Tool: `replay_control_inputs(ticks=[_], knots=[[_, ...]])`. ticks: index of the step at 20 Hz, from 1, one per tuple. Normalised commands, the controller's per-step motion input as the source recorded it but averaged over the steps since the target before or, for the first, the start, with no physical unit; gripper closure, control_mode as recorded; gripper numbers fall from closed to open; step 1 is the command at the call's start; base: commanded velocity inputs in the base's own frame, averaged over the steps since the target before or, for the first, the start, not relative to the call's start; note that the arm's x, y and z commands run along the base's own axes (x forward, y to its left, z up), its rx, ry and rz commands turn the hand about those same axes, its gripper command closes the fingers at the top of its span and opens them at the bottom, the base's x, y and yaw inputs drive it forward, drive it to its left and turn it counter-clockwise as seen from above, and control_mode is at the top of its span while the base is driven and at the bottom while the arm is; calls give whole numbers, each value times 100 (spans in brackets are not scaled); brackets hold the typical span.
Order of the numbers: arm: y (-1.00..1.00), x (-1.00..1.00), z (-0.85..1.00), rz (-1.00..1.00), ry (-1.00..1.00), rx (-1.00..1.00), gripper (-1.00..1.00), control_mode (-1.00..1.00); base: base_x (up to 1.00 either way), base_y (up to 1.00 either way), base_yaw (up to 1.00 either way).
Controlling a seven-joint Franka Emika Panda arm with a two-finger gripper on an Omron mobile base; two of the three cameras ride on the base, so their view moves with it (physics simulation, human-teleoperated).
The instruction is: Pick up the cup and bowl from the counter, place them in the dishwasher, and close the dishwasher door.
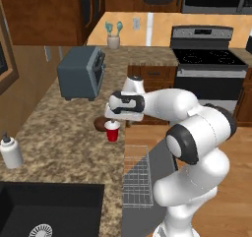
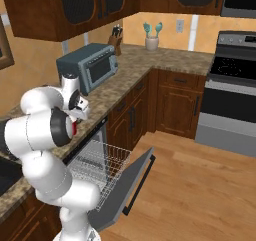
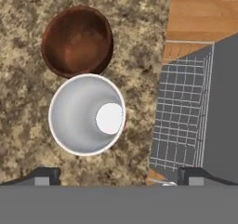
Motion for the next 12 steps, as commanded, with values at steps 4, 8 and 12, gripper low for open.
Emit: replay_control_inputs(ticks=[4,8,12], knots=[[0,42,-43,0,0,0,-100,-100,0,0,0],[3,48,-13,0,0,0,-100,-100,0,0,0],[9,22,-10,0,0,1,-100,-100,0,0,0]])
